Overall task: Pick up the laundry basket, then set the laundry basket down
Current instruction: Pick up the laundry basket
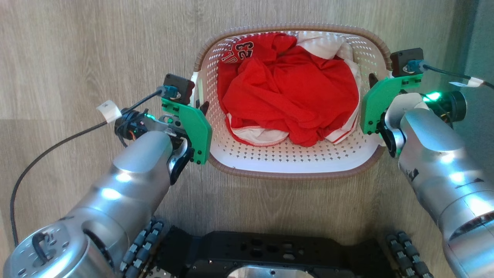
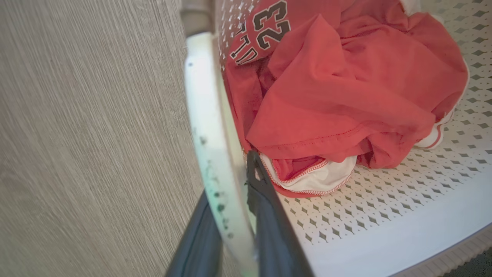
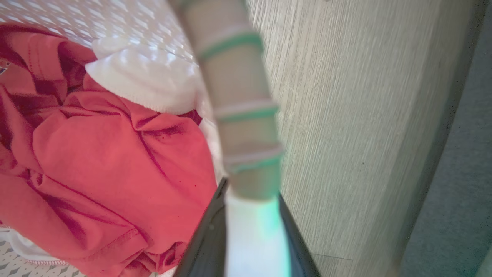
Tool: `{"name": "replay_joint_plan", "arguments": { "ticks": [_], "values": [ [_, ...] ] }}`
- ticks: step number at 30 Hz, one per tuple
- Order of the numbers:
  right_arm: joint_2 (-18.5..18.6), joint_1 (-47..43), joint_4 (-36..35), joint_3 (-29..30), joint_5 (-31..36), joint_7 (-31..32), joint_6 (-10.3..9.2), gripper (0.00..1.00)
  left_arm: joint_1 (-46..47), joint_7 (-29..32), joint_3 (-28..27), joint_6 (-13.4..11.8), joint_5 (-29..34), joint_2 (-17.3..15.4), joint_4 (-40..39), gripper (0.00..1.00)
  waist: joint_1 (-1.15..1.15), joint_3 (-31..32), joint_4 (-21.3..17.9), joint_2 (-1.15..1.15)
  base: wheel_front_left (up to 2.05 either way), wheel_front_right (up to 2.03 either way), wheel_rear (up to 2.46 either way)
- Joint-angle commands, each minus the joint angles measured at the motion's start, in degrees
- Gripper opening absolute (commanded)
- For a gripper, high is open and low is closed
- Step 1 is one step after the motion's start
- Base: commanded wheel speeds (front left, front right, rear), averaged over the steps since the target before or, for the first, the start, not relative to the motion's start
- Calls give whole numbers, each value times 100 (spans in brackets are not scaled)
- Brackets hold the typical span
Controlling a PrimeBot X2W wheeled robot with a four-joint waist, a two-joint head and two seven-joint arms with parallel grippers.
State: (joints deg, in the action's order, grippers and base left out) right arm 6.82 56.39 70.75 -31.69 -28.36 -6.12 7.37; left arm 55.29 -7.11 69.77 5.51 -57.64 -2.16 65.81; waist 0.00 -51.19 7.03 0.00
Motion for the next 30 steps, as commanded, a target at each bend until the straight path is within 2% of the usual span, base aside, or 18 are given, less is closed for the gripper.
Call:
{"name": "replay_joint_plan", "arguments": {
  "ticks": [1, 7, 13, 24, 30],
  "values": [
    [-155, -272, -18, -212, 32, 9, 12, 0, -40, -17, 23, 48, 4, -72, -97, 0, 0, 60, -7, 0, 0, 0, 0],
    [-175, -317, -37, -441, -121, 238, 12, 0, -88, 135, 168, 111, -55, -72, -67, 0, 0, 345, -37, 0, 0, 0, 0],
    [-189, -483, -107, -720, -478, 946, 12, 0, -223, 383, 271, 170, -2, -72, 2, 0, 0, 820, -66, 0, 0, 0, 0],
    [-72, -1121, -609, -1427, -1405, 2398, 12, 0, -932, 1184, 345, 196, -78, -72, -304, 0, 0, 2167, -100, 0, 0, 0, 0],
    [-75, -1455, -801, -1715, -1832, 2755, 12, 0, -1294, 1453, 354, 197, -129, -130, -416, 0, 0, 2909, -121, 0, 0, 0, 0]
  ]
}}
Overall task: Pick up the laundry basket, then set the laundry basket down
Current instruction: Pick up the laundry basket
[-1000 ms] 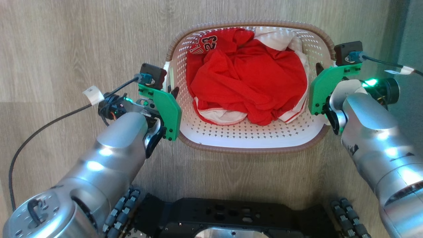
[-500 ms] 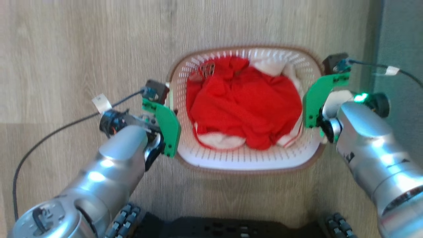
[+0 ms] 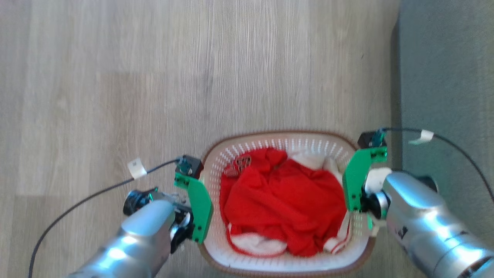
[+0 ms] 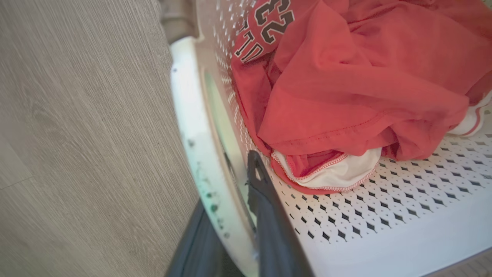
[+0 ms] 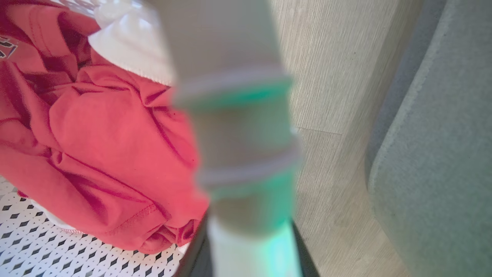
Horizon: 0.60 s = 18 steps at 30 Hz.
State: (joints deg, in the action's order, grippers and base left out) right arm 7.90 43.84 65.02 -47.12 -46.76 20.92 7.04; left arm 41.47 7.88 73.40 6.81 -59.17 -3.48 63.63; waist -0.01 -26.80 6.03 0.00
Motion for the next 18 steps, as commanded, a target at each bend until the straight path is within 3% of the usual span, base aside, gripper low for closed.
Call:
{"name": "replay_joint_plan", "arguments": {
  "ticks": [1, 8, 18],
  "values": [
    [-190, -264, -257, -231, -62, 95, 45, 0, 26, 0, -8, 67, 11, -26, -237, 0, 1, 611, -18, 0, 0, 0, 0],
    [-234, -641, -463, -688, -438, 298, 45, 0, -359, 310, -5, 67, -20, -245, -559, 0, 1, 1400, 6, 0, 0, 0, 0],
    [-232, -1002, -655, -1155, -855, 99, 45, 0, -785, 664, -5, 68, -106, -551, -950, 0, 1, 2179, 34, 0, 0, 0, 0]
  ]
}}
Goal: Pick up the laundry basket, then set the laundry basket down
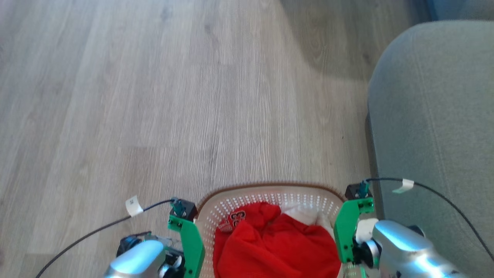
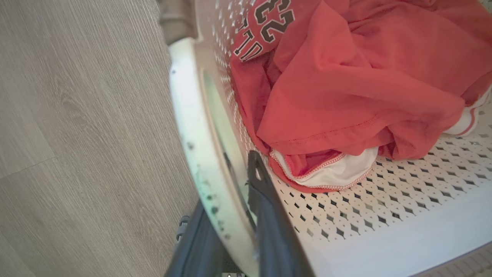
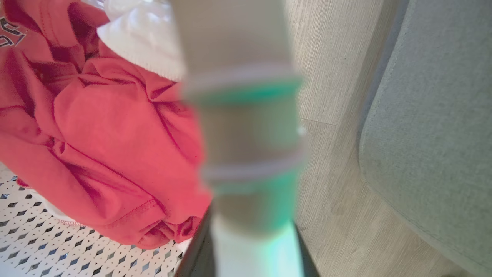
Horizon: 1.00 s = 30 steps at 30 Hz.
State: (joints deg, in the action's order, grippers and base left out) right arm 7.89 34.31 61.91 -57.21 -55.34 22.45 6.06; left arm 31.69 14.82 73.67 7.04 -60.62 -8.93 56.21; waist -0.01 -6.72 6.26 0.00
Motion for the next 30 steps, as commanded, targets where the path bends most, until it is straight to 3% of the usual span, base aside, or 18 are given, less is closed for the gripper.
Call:
{"name": "replay_joint_plan", "arguments": {
  "ticks": [1, 10, 30],
  "values": [
    [-228, -82, -350, -184, -34, -80, 143, 0, 159, 5, -32, 45, 35, -34, -244, 0, 1, 234, 10, 0, 0, 0, 0],
    [-189, -303, -329, -415, -374, -243, 143, 0, -48, 332, -32, 45, 40, -213, -556, 0, 1, 673, 52, 0, 0, 0, 0],
    [-192, -185, -214, -787, -750, -391, 143, 0, -161, 531, -32, 45, -23, -238, -688, 0, 1, 735, 20, 0, 0, 0, 0]
  ]
}}
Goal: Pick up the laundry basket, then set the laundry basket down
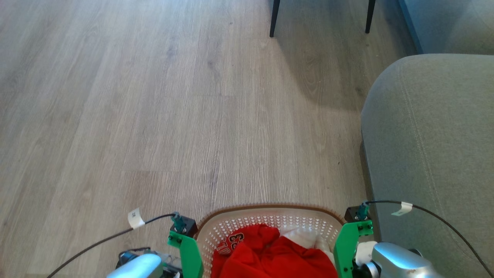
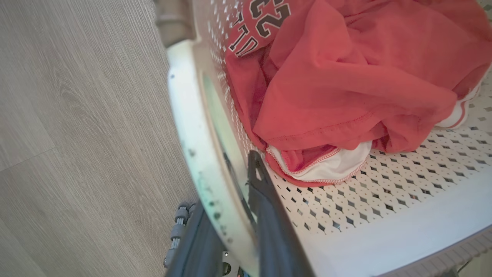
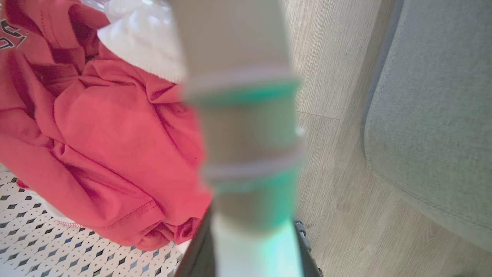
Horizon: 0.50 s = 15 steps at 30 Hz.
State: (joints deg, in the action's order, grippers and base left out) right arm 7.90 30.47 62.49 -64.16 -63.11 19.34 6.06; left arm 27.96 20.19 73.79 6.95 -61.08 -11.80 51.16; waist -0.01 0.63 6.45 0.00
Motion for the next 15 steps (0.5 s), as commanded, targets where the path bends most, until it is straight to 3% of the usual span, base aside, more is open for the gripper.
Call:
{"name": "replay_joint_plan", "arguments": {
  "ticks": [1, 15],
  "values": [
    [-191, 208, -267, -108, 7, -86, 143, 0, 215, -5, -44, 54, 19, 52, -177, 0, 1, -1, -3, 0, 0, 0, 0],
    [-145, 264, -224, -347, -251, -157, 143, 0, 198, 9, -44, 54, -4, 93, -113, 0, 1, 17, 5, 0, 0, 0, 0]
  ]
}}
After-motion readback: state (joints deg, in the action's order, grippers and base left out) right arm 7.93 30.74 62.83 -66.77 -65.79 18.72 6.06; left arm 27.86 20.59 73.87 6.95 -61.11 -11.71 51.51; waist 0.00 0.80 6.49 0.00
